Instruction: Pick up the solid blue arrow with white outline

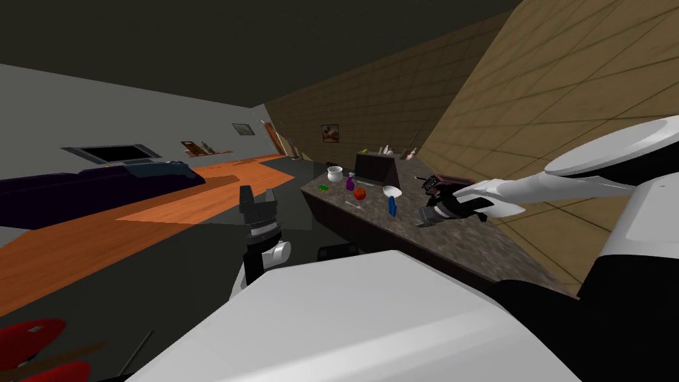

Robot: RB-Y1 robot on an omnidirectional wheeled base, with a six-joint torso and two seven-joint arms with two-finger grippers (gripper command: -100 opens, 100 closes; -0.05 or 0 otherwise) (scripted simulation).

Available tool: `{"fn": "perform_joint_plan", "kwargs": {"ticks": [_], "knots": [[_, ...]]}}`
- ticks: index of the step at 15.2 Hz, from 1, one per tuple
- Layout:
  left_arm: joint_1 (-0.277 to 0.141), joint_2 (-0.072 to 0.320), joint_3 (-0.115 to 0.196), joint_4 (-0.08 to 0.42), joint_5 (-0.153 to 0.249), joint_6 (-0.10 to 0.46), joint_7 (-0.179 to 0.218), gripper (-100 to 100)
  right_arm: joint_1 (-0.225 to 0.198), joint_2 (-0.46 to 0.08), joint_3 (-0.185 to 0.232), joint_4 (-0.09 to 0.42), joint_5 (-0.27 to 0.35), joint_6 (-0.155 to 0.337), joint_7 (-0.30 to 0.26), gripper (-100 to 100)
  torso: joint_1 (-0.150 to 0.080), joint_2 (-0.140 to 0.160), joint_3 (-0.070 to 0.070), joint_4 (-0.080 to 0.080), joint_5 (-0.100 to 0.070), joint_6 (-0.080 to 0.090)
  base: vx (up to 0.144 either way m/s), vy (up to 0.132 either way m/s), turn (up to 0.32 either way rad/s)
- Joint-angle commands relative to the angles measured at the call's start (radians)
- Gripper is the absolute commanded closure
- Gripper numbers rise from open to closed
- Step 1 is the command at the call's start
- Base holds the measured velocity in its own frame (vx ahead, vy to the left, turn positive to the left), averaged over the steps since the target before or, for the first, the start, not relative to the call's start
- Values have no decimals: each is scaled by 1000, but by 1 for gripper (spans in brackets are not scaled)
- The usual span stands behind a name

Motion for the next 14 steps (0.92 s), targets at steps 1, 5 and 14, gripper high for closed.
{"fn": "perform_joint_plan", "kwargs": {"ticks": [1,5,14], "knots": [[0,0,0,0,0,0,0,0,23,-50,10,34,-5,-5,19,-100,0,0,0,0,0,0,-12,-13,70],[0,0,0,0,0,0,0,0,50,-134,14,65,-11,-9,38,-100,0,0,0,0,0,0,-14,-16,82],[0,0,0,0,0,0,0,0,98,-312,21,120,-20,-14,72,-100,-1,1,0,0,0,0,-19,-23,73]]}}
